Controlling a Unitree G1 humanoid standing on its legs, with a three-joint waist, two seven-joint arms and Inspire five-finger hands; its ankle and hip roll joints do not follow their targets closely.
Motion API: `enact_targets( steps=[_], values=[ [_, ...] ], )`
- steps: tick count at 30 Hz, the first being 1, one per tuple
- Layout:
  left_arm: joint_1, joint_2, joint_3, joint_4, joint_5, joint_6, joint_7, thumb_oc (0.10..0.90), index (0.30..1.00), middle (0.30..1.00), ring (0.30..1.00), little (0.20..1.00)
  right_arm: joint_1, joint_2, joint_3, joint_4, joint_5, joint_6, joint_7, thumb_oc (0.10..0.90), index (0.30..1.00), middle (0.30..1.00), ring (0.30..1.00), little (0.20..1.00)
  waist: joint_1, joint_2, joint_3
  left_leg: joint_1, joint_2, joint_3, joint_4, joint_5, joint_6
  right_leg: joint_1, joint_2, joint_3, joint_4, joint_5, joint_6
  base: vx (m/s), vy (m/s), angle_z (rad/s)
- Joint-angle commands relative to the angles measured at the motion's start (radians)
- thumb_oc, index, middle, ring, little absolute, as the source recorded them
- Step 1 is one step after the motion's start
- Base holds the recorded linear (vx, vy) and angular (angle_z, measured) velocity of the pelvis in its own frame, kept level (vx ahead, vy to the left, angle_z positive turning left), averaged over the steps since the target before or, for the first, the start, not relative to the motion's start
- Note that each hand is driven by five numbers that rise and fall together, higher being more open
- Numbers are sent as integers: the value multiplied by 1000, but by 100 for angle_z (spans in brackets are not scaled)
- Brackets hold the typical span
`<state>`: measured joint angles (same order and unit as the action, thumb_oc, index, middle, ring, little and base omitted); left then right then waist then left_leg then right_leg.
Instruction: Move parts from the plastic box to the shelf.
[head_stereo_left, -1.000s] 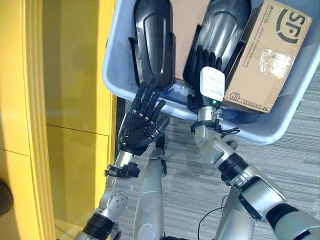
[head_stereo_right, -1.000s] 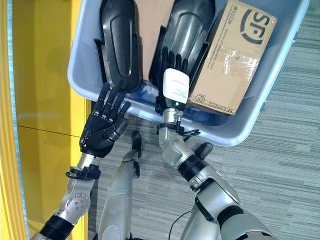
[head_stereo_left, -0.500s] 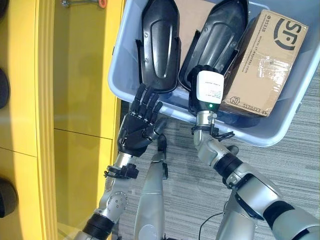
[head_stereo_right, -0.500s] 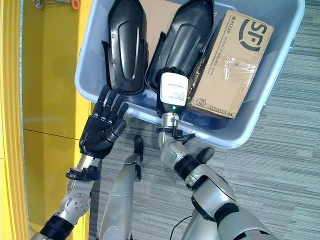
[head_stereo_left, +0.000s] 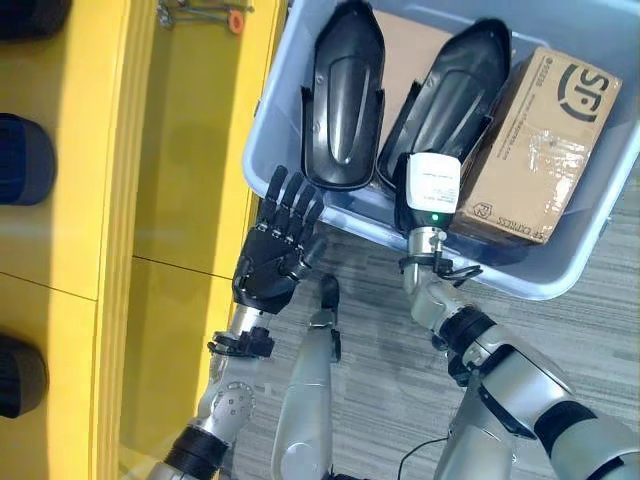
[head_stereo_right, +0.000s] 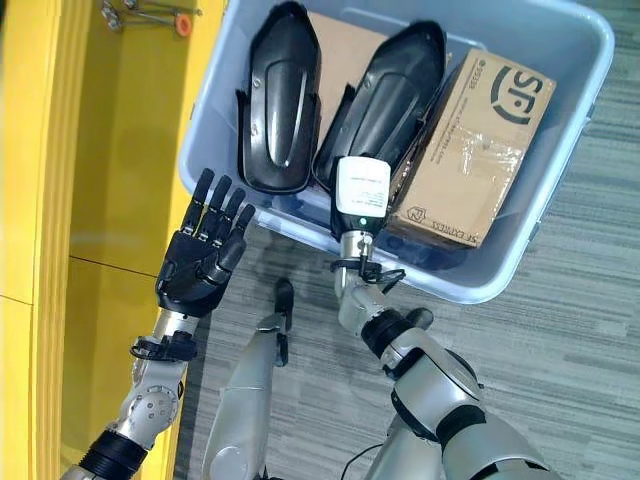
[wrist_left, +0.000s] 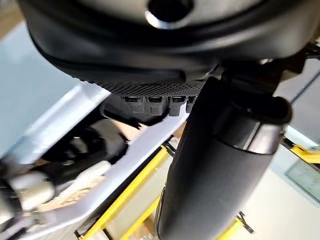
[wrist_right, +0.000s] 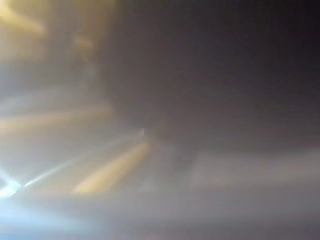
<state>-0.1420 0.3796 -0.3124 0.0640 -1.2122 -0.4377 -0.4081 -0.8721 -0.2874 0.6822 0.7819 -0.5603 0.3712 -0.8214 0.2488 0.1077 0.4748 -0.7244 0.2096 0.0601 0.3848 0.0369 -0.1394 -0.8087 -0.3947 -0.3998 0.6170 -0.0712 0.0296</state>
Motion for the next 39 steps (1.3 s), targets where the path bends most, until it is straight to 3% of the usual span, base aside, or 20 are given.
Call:
enact_targets(
  steps=[1, 10, 15, 17, 22, 24, 29, 31, 35, 39],
  values=[
    [-12, 38, 34, -184, -5, -63, -84, 900, 1000, 1000, 1000, 1000, 29, -81, -78, -36, 97, -45, 63, 400, 300, 300, 300, 300, 10, 44, 45, 77, 21, 96, -95, 22, 38, 117, -32, 29, 62, -54, 137, 2, -48, -11],
    [21, 58, 70, -246, 14, -75, -46, 900, 1000, 1000, 1000, 1000, 134, -154, -202, -383, 93, -195, -70, 400, 300, 300, 300, 300, -42, 3, 45, 310, 49, 127, -148, 31, 49, 332, -1, 42, -13, -51, 136, -1, -38, -10],
    [70, 58, 85, -278, -25, -88, -59, 900, 1000, 1000, 1000, 1000, 314, -190, -338, -677, 22, -321, -129, 400, 300, 300, 300, 300, -107, -24, 45, 485, 71, 153, -171, 18, 42, 513, 39, 73, -88, -55, 123, 107, -30, -5],
    [97, 51, 95, -277, -23, -99, -56, 900, 1000, 1000, 1000, 1000, 355, -198, -367, -742, 15, -359, -142, 400, 300, 300, 300, 300, -122, -33, 16, 529, 83, 169, -193, 19, 35, 557, 55, 85, -131, -52, 123, 112, -36, -30],
    [130, 48, 130, -282, -11, -78, -51, 900, 1000, 1000, 1000, 1000, 416, -214, -418, -873, 55, -412, -101, 400, 300, 300, 300, 300, -141, -43, -72, 604, 100, 195, -231, 24, 25, 644, 74, 96, -210, -43, 115, 135, -8, -31],
    [150, 41, 144, -290, -35, -51, -65, 900, 1000, 1000, 1000, 1000, 449, -213, -430, -917, 62, -452, -71, 400, 300, 300, 300, 300, -148, -48, -127, 649, 103, 204, -249, 19, 22, 698, 80, 98, -255, -41, 111, 186, 3, -23],
    [189, 26, 173, -311, -17, 13, -38, 900, 1000, 1000, 1000, 1000, 500, -226, -436, -1000, 54, -464, 17, 400, 300, 300, 300, 300, -154, -57, -209, 710, 105, 217, -267, 6, 24, 774, 88, 102, -318, -37, 101, 173, 15, -20],
    [208, 32, 190, -318, 10, 33, -40, 900, 1000, 1000, 1000, 1000, 526, -239, -443, -1047, 59, -500, 55, 400, 300, 300, 300, 300, -157, -62, -243, 738, 100, 216, -291, 5, 20, 811, 93, 101, -356, -30, 102, 70, 53, -7],
    [241, 61, 227, -352, 55, 35, -74, 900, 1000, 1000, 1000, 1000, 572, -268, -470, -1104, 93, -560, 108, 400, 300, 300, 300, 300, -162, -65, -266, 768, 96, 226, -318, 3, 19, 846, 92, 99, -394, -22, 106, 51, 85, -4],
    [238, 72, 234, -355, 43, 46, -60, 900, 1000, 1000, 1000, 1000, 562, -271, -448, -1139, 101, -581, 147, 400, 300, 300, 300, 300, -158, -65, -273, 774, 80, 217, -314, -11, 24, 857, 90, 112, -404, -20, 107, 14, 120, 0]
  ],
)
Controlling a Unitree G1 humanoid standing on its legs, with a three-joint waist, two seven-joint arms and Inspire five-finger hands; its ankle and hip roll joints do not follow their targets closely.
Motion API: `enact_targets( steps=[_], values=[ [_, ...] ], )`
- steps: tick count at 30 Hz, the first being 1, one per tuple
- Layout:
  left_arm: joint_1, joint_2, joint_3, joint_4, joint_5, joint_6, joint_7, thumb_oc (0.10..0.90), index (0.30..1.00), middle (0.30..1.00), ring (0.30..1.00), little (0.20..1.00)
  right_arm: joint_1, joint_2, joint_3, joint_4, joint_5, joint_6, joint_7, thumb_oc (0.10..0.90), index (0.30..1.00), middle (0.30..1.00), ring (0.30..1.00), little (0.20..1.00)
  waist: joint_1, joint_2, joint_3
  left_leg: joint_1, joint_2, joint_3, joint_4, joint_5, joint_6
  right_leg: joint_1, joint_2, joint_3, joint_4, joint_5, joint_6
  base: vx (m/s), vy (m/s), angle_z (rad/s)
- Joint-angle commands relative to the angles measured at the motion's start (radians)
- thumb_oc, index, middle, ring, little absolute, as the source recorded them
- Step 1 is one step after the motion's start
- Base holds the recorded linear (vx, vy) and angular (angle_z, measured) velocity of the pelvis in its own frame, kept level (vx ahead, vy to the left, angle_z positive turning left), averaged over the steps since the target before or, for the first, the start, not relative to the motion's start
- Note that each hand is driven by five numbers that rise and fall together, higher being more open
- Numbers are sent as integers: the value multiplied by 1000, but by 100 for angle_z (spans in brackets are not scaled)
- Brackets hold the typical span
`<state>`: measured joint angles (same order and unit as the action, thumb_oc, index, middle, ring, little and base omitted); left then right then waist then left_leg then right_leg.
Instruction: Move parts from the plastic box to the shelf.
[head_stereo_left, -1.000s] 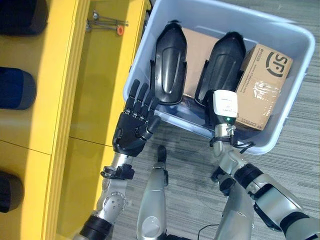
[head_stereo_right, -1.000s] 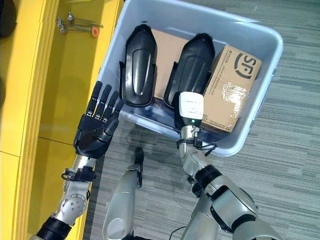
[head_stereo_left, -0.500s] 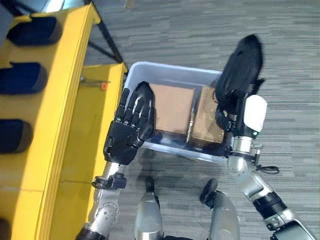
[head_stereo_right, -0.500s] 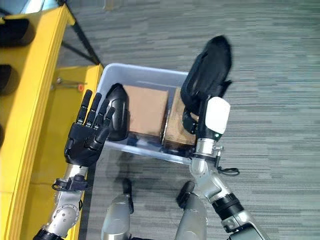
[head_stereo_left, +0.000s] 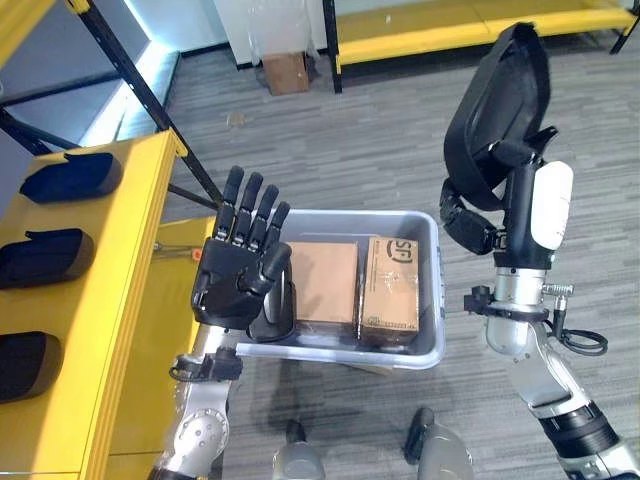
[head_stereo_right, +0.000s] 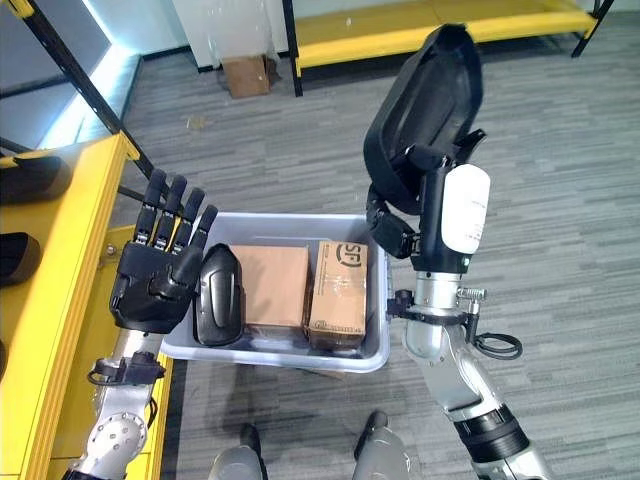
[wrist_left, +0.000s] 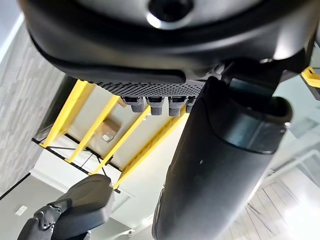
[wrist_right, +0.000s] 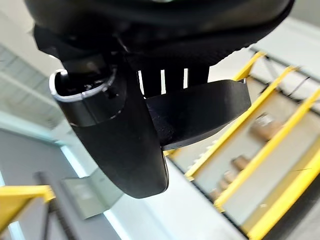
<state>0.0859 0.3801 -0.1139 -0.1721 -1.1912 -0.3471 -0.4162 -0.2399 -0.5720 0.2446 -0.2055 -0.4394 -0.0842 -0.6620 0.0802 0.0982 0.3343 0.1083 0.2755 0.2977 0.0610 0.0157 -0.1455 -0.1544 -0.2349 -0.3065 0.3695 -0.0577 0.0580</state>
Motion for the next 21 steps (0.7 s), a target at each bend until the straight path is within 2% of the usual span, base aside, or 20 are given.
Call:
enact_targets(
  steps=[1, 5, 6, 8, 12, 15, 17, 19, 21],
  values=[
    [-2, 80, 34, -119, 14, -20, -76, 900, 1000, 1000, 1000, 1000, -71, 14, -1, -165, -27, -136, -8, 400, 300, 300, 300, 300, 14, -58, -135, -61, 1, -32, 13, 0, 36, 210, -72, 28, -163, -33, 86, 8, 95, 7],
    [-3, 93, 33, -133, 39, 34, -131, 900, 1000, 1000, 1000, 1000, -50, 13, -6, -196, -1, -117, 0, 400, 300, 300, 300, 300, 21, -64, -136, -59, -25, -60, 1, -7, 52, 222, -84, 42, -173, -25, 102, 24, 71, 21],
    [2, 98, 34, -142, 57, 29, -139, 900, 1000, 1000, 1000, 1000, -41, 13, -6, -202, 8, -113, 2, 400, 300, 300, 300, 300, 24, -63, -135, -58, -30, -66, -2, -9, 56, 223, -86, 48, -173, -23, 103, 50, 47, 26],
    [20, 121, 37, -150, 112, -26, -131, 900, 1000, 1000, 1000, 1000, -36, 24, 0, -221, 10, -134, -27, 400, 300, 300, 300, 300, 28, -64, -136, -58, -49, -79, -17, -10, 68, 229, -91, 62, -172, -28, 109, 40, 30, 25],
    [-8, 134, 31, -150, 85, -17, -158, 900, 1000, 1000, 1000, 1000, -57, 34, 15, -237, -4, -111, -47, 400, 300, 300, 300, 300, 29, -63, -137, -71, -70, -111, -29, -8, 78, 230, -77, 96, -168, -47, 110, 16, -1, 42],
    [-44, 141, 11, -154, 97, 28, -197, 900, 1000, 1000, 1000, 1000, -77, 31, 16, -218, -16, -80, -60, 400, 300, 300, 300, 300, 22, -60, -142, -87, -91, -165, -37, -8, 88, 226, -32, 147, -148, -85, 92, 15, -38, 63],
    [-73, 146, -11, -168, 157, 35, -173, 900, 1000, 1000, 1000, 1000, -59, 14, 7, -222, -16, -30, -42, 400, 300, 300, 300, 300, 2, -54, -150, -109, -110, -236, -34, -6, 95, 204, 50, 220, -109, -122, 52, 36, -86, 75],
    [-81, 144, -13, -183, 177, 24, -122, 900, 1000, 1000, 1000, 1000, -45, -3, 6, -234, -5, -3, -8, 400, 300, 300, 300, 300, -4, -52, -154, -117, -115, -271, -21, -4, 94, 194, 83, 241, -63, -150, 25, 71, -42, 116],
    [-83, 130, 3, -194, 165, 18, -101, 900, 1000, 1000, 1000, 1000, -31, -10, 5, -237, -3, 11, 11, 400, 300, 300, 300, 300, -2, -51, -156, -119, -118, -302, -10, -3, 90, 190, 95, 236, -22, -173, 4, 104, -53, 83]
  ],
)
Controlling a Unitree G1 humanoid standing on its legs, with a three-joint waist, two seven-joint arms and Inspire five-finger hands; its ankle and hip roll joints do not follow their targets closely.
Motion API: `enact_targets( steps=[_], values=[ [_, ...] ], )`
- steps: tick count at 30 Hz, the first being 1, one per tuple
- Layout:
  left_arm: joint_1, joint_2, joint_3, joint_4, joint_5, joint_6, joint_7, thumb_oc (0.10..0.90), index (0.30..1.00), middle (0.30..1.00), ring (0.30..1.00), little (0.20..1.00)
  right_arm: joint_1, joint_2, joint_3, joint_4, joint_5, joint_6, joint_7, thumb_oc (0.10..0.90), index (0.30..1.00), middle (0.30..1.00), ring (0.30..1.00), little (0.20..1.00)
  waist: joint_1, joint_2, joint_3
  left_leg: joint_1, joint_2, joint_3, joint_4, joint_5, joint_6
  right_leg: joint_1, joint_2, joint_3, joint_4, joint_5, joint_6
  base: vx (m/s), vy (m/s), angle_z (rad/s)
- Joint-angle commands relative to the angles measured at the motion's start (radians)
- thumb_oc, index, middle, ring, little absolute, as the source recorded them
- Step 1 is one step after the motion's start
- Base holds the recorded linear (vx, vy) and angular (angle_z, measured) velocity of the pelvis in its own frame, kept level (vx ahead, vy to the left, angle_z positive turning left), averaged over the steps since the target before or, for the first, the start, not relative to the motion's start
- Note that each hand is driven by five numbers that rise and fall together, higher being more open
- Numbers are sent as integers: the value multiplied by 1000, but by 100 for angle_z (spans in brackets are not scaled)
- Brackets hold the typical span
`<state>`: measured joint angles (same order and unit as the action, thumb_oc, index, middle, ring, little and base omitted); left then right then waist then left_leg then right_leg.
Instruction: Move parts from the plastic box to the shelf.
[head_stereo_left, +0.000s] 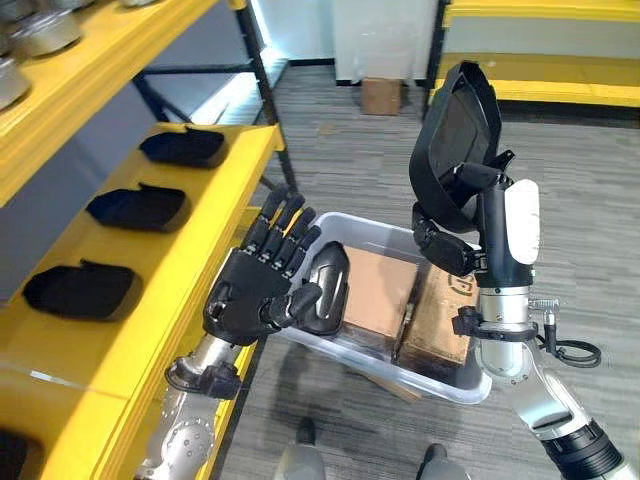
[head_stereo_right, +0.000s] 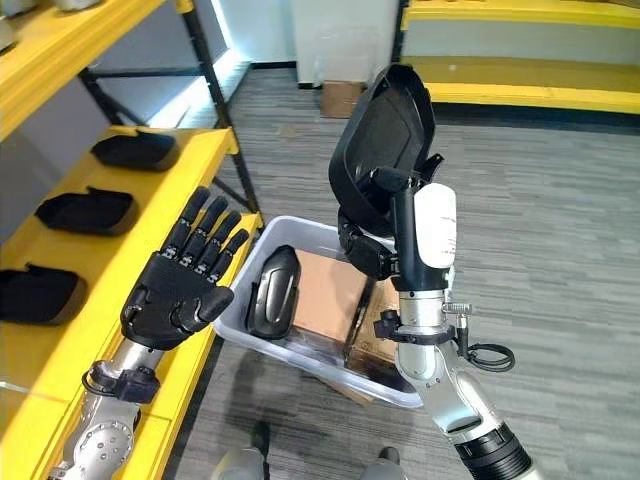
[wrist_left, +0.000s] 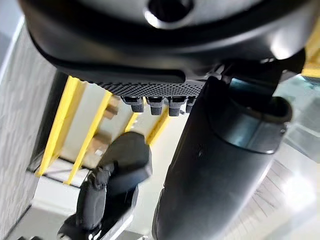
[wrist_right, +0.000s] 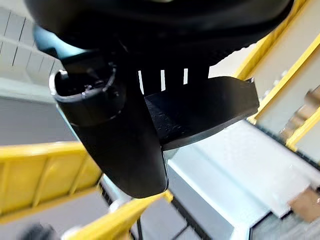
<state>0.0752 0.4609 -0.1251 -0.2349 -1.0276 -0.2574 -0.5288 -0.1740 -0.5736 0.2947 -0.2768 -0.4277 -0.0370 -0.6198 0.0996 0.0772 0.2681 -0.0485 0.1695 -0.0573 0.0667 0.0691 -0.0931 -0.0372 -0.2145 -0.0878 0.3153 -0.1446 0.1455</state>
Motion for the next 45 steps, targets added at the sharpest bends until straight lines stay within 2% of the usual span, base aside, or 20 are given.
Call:
enact_targets(
  steps=[1, 5, 7, 9, 14, 15, 19, 21, 23, 26, 27, 29, 30, 32, 33, 35, 39, 42, 44, 45],
  values=[
    [-69, 43, 22, -133, -2, -74, 17, 900, 1000, 1000, 1000, 1000, -90, -9, -47, -163, -21, -34, -22, 400, 300, 300, 300, 300, -19, -30, -89, 37, -10, 43, -12, -54, 35, 72, 79, 12, 45, -93, -89, 105, -80, 35],
    [-64, 22, 16, -136, 4, -47, 26, 900, 1000, 1000, 1000, 1000, -95, -14, -35, -121, -13, 7, -92, 400, 300, 300, 300, 300, -15, -38, -74, 32, 15, 15, -1, -29, 18, 69, 115, 2, 108, -125, -115, 54, -85, 30],
    [-62, 10, -6, -131, -81, -10, 84, 900, 1000, 1000, 1000, 1000, -98, -18, -40, -98, 41, 2, -125, 400, 300, 300, 300, 300, -18, -41, -71, 31, 24, 7, 1, -20, 13, 64, 128, 2, 132, -134, -121, 30, -47, 30],
    [-55, -6, -1, -127, -18, -24, 93, 900, 1000, 1000, 1000, 1000, -95, -6, -41, -92, 94, -24, -73, 400, 300, 300, 300, 300, -20, -37, -66, 30, 26, -3, 13, -17, 11, 57, 131, 4, 163, -144, -125, 25, 29, 18],
    [-31, -1, 8, -151, 50, -76, 114, 900, 1000, 1000, 1000, 1000, -48, -7, -57, -87, 111, -50, -68, 400, 300, 300, 300, 300, -17, -29, -51, 20, 11, -18, 57, -37, 20, 42, 132, -2, 223, -169, -133, -18, 6, 3],
    [-36, -6, 10, -147, 46, -67, 164, 900, 1000, 1000, 1000, 1000, -18, 0, -59, -95, 111, -57, -63, 400, 300, 300, 300, 300, -16, -29, -44, 14, 4, -21, 80, -47, 22, 37, 141, -11, 249, -179, -139, -52, -45, 14],
    [15, -10, 33, -156, 8, -19, 185, 900, 1000, 1000, 1000, 1000, 9, -1, -53, -105, 106, -93, -12, 400, 300, 300, 300, 300, 5, -35, -36, -4, -9, -51, 112, -48, 16, 40, 172, -17, 272, -192, -150, -46, -106, 46],
    [55, -19, 49, -148, 21, -26, 207, 900, 1000, 1000, 1000, 1000, 17, 7, -38, -136, 113, -85, 2, 400, 300, 300, 300, 300, 21, -36, -26, -15, -2, -65, 120, -23, 7, 45, 188, -21, 268, -188, -152, -53, -92, 29],
    [98, -22, 77, -158, 20, -84, 197, 900, 1000, 1000, 1000, 1000, 24, 27, -28, -147, 191, -38, 0, 400, 300, 300, 300, 300, 41, -36, -13, -22, 19, -94, 110, 38, -6, 56, 210, -21, 245, -176, -150, -82, -112, 28],
    [139, -9, 113, -178, -3, -119, 194, 900, 1000, 1000, 1000, 1000, 14, 31, -49, -99, 222, -40, -24, 400, 300, 300, 300, 300, 54, -48, -1, -29, 87, 19, 56, 85, -19, 90, 204, -86, 180, -157, -137, -144, -114, 29],
    [118, -11, 109, -167, 6, -107, 181, 900, 1000, 1000, 1000, 1000, 28, 33, -65, -104, 198, -25, -30, 400, 300, 300, 300, 300, 34, -52, -2, -52, 154, 195, 39, 121, -34, 107, 175, -176, 154, -149, -131, -208, -39, 68],
    [90, -14, 98, -155, 5, -107, 186, 900, 1000, 1000, 1000, 1000, 49, 24, -76, -117, 190, -30, -27, 400, 300, 300, 300, 300, 16, -49, -5, -66, 200, 280, 56, 141, -44, 104, 156, -226, 143, -134, -132, -258, -9, 138],
    [59, -16, 84, -140, 13, -125, 197, 900, 1000, 1000, 1000, 1000, 70, 9, -85, -127, 195, -43, -37, 400, 300, 300, 300, 300, -2, -57, -3, -55, 224, 324, 96, 120, -50, 92, 128, -261, 153, -137, -132, -201, 13, 163],
    [49, -16, 79, -139, 16, -130, 205, 900, 1000, 1000, 1000, 1000, 73, 3, -88, -126, 205, -49, -45, 400, 300, 300, 300, 300, -8, -62, -4, -44, 227, 337, 119, 93, -45, 85, 115, -273, 153, -133, -133, -212, 61, 120],
    [28, -13, 72, -142, 19, -134, 217, 900, 1000, 1000, 1000, 1000, 79, -11, -98, -123, 236, -55, -71, 400, 300, 300, 300, 300, -20, -77, -7, -5, 228, 376, 173, 22, -36, 72, 83, -300, 142, -123, -135, -306, 135, 94],
    [7, -10, 58, -157, 37, -146, 256, 900, 1000, 1000, 1000, 1000, 77, -26, -113, -120, 263, -51, -94, 400, 300, 300, 300, 300, -33, -105, -19, 40, 238, 413, 293, -52, -42, 63, 38, -329, 115, -119, -138, -275, 255, 83],
    [-1, -17, 52, -154, 30, -176, 282, 900, 1000, 1000, 1000, 1000, 61, -32, -109, -115, 194, -30, -108, 400, 300, 300, 300, 300, -44, -107, -40, 75, 227, 434, 352, -71, -43, 38, 21, -350, 101, -125, -148, -164, 336, 87],
    [-13, -21, 43, -132, 90, -183, 266, 900, 1000, 1000, 1000, 1000, 53, -28, -104, -108, 108, 8, -171, 400, 300, 300, 300, 300, -55, -85, -67, 117, 199, 480, 251, -61, -48, 26, 23, -377, 84, -125, -145, -114, 338, 66],
    [-15, 6, 31, -103, 236, -166, 288, 900, 1000, 1000, 1000, 1000, 59, -33, -130, -81, 91, -10, -190, 400, 300, 300, 300, 300, -57, -66, -82, 126, 170, 511, 150, -48, -48, 42, 20, -396, 53, -111, -133, -73, 514, 67],
    [-20, 16, 18, -93, 226, -140, 284, 900, 1000, 1000, 1000, 1000, 63, -37, -145, -70, 84, -23, -189, 400, 300, 300, 300, 300, -54, -64, -86, 124, 156, 501, 127, -47, -43, 52, 20, -395, 34, -100, -126, -61, 505, 57]
  ],
)
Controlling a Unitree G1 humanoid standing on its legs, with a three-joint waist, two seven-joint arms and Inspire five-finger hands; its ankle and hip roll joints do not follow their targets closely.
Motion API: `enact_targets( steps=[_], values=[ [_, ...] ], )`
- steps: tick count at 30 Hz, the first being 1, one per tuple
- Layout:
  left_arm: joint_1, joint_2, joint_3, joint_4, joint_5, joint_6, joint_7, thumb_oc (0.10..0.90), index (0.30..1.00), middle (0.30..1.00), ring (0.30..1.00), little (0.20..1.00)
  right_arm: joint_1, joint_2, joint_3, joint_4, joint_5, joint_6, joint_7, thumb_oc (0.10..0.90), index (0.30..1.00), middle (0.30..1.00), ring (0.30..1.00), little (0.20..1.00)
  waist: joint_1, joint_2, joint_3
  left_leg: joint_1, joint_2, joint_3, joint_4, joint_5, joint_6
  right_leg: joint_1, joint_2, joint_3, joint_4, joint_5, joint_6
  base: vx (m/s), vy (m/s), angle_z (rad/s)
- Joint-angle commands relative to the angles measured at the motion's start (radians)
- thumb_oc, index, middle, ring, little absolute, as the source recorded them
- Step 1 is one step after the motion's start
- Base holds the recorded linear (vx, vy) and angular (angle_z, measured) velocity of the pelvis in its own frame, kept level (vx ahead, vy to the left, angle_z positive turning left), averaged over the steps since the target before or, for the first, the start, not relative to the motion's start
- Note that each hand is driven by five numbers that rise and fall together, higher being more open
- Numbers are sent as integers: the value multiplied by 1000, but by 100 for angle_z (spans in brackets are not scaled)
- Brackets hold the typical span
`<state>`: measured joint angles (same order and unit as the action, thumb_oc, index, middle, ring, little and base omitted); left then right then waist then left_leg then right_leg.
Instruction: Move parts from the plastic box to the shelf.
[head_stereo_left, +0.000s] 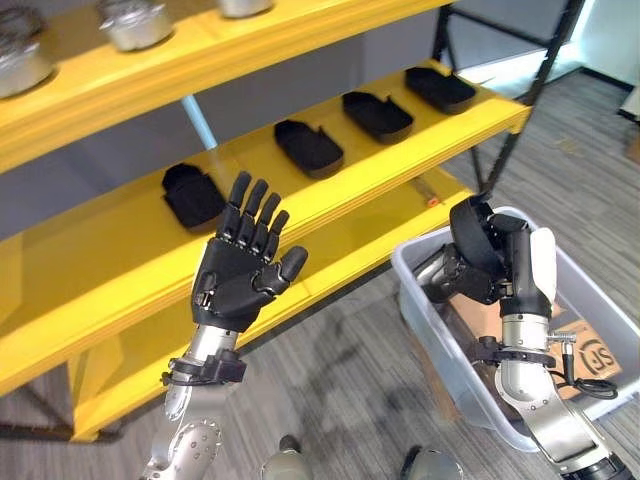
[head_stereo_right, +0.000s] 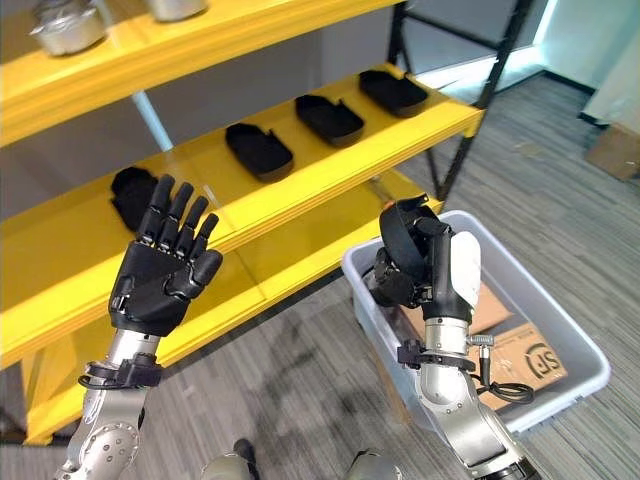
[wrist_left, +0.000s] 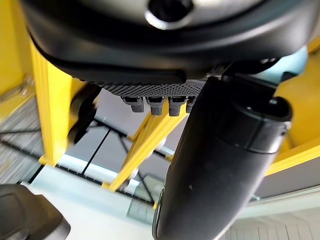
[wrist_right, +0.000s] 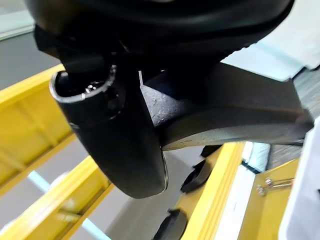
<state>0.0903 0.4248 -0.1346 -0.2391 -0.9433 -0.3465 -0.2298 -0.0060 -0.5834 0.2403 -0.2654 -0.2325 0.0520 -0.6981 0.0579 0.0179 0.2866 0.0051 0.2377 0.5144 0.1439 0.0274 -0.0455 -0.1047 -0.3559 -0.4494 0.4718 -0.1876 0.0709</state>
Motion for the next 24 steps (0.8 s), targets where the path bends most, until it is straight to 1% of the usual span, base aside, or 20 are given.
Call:
enact_targets(
  steps=[1, 2, 4, 5, 6, 7, 8, 9, 10, 13, 14, 16, 17, 18, 19, 21, 22, 23, 24],
  values=[
    [-32, 57, 21, -79, 166, -51, -23, 900, 1000, 1000, 1000, 1000, -104, -33, -97, -77, -113, -117, -110, 400, 300, 300, 300, 300, -10, -4, -106, 68, 76, -77, 36, -12, -87, 122, 157, -27, -133, -47, -43, -53, 387, 47],
    [-27, 63, 17, -76, 204, -61, -17, 900, 1000, 1000, 1000, 1000, -104, -41, -104, -73, -111, -124, -110, 400, 300, 300, 300, 300, -7, -3, -108, 69, 66, -81, 23, -20, -81, 125, 150, -23, -140, -38, -35, -50, 296, 49],
    [-17, 78, 13, -74, 224, -79, -2, 900, 1000, 1000, 1000, 1000, -103, -53, -121, -64, -111, -141, -117, 400, 300, 300, 300, 300, 0, -2, -110, 72, 49, -89, 1, -45, -67, 127, 132, -19, -147, -22, -17, -97, 321, 34],
    [2, 90, 27, -77, 191, -99, 28, 900, 1000, 1000, 1000, 1000, -103, -65, -139, -67, -109, -155, -113, 400, 300, 300, 300, 300, 13, 3, -107, 66, 39, -82, -14, -45, -50, 122, 114, -33, -156, 5, -10, -138, 351, 31],
    [8, 92, 32, -78, 186, -101, 28, 900, 1000, 1000, 1000, 1000, -102, -66, -141, -69, -109, -153, -114, 400, 300, 300, 300, 300, 17, 3, -107, 67, 33, -85, -18, -47, -47, 123, 108, -34, -159, 10, -3, -173, 408, 36],
    [27, 100, 58, -75, 163, -96, 47, 900, 1000, 1000, 1000, 1000, -103, -67, -151, -72, -117, -162, -117, 400, 300, 300, 300, 300, 35, 5, -106, 69, 21, -95, -28, -53, -40, 128, 93, -41, -166, 20, 12, -109, 284, 44],
    [43, 98, 73, -71, 122, -65, 61, 900, 1000, 1000, 1000, 1000, -105, -65, -153, -71, -123, -164, -115, 400, 300, 300, 300, 300, 48, 3, -106, 67, 15, -103, -37, -51, -37, 137, 80, -49, -180, 34, 25, -151, 338, 38],
    [56, 86, 88, -55, 96, -44, 74, 900, 1000, 1000, 1000, 1000, -109, -57, -153, -75, -134, -157, -108, 400, 300, 300, 300, 300, 63, 2, -105, 68, 7, -110, -51, -49, -32, 148, 68, -55, -199, 51, 36, -170, 332, 36],
    [67, 68, 103, -37, 76, -37, 66, 900, 1000, 1000, 1000, 1000, -113, -41, -147, -85, -156, -161, -106, 400, 300, 300, 300, 300, 81, -2, -103, 67, -7, -121, -71, -42, -25, 161, 51, -57, -224, 79, 47, -166, 317, 33],
    [72, 49, 114, -20, 71, -21, 18, 900, 1000, 1000, 1000, 1000, -112, -22, -154, -99, -181, -168, -117, 400, 300, 300, 300, 300, 102, -10, -104, 57, -28, -131, -93, -32, -15, 171, 22, -64, -247, 122, 61, -126, 251, 39],
    [67, 40, 110, -12, 74, -4, 7, 900, 1000, 1000, 1000, 1000, -110, -13, -158, -109, -185, -167, -118, 400, 300, 300, 300, 300, 112, -17, -103, 50, -50, -141, -105, -35, -2, 170, -5, -62, -253, 164, 74, -89, 242, 37],
    [58, 39, 103, -3, 86, 4, -16, 900, 1000, 1000, 1000, 1000, -112, -2, -161, -109, -191, -165, -122, 400, 300, 300, 300, 300, 127, -27, -103, 45, -86, -152, -113, -48, 21, 175, -33, -60, -262, 206, 87, -96, 236, 53],
    [56, 39, 100, -4, 87, 10, -26, 900, 1000, 1000, 1000, 1000, -114, 3, -159, -109, -197, -164, -122, 400, 300, 300, 300, 300, 135, -29, -104, 43, -96, -151, -116, -53, 28, 176, -43, -68, -265, 226, 90, -48, 143, 43],
    [54, 39, 96, -3, 90, 18, -29, 900, 1000, 1000, 1000, 1000, -114, 7, -154, -111, -205, -161, -118, 400, 300, 300, 300, 300, 142, -31, -106, 49, -104, -164, -122, -70, 27, 181, -51, -67, -264, 231, 106, -50, 104, 24],
    [51, 38, 89, 3, 96, 31, -26, 900, 1000, 1000, 1000, 1000, -119, 14, -142, -114, -217, -146, -112, 400, 300, 300, 300, 300, 151, -32, -106, 54, -113, -161, -135, -74, 34, 177, -63, -83, -264, 257, 115, -42, 108, 17],
    [44, 35, 79, 20, 96, 44, -23, 900, 1000, 1000, 1000, 1000, -128, 18, -124, -111, -233, -131, -115, 400, 300, 300, 300, 300, 154, -30, -107, 63, -125, -161, -158, -73, 42, 171, -53, -87, -261, 255, 118, -56, 78, 9],
    [28, 37, 71, 45, 85, 66, -28, 900, 1000, 1000, 1000, 1000, -127, 11, -104, -102, -231, -135, -127, 400, 300, 300, 300, 300, 142, -30, -111, 64, -136, -166, -159, -78, 44, 163, -1, -69, -271, 225, 112, -13, 29, 3],
    [23, 38, 71, 48, 83, 72, -30, 900, 1000, 1000, 1000, 1000, -126, 9, -101, -101, -231, -137, -131, 400, 300, 300, 300, 300, 137, -30, -111, 63, -137, -167, -157, -81, 44, 161, 12, -62, -272, 219, 109, 0, 0, 0],
    [15, 44, 67, 53, 79, 83, -38, 900, 1000, 1000, 1000, 1000, -117, 3, -96, -103, -233, -141, -141, 400, 300, 300, 300, 300, 124, -34, -112, 61, -146, -172, -152, -87, 49, 156, 53, -39, -275, 200, 102, -31, -10, 11]
  ],
)
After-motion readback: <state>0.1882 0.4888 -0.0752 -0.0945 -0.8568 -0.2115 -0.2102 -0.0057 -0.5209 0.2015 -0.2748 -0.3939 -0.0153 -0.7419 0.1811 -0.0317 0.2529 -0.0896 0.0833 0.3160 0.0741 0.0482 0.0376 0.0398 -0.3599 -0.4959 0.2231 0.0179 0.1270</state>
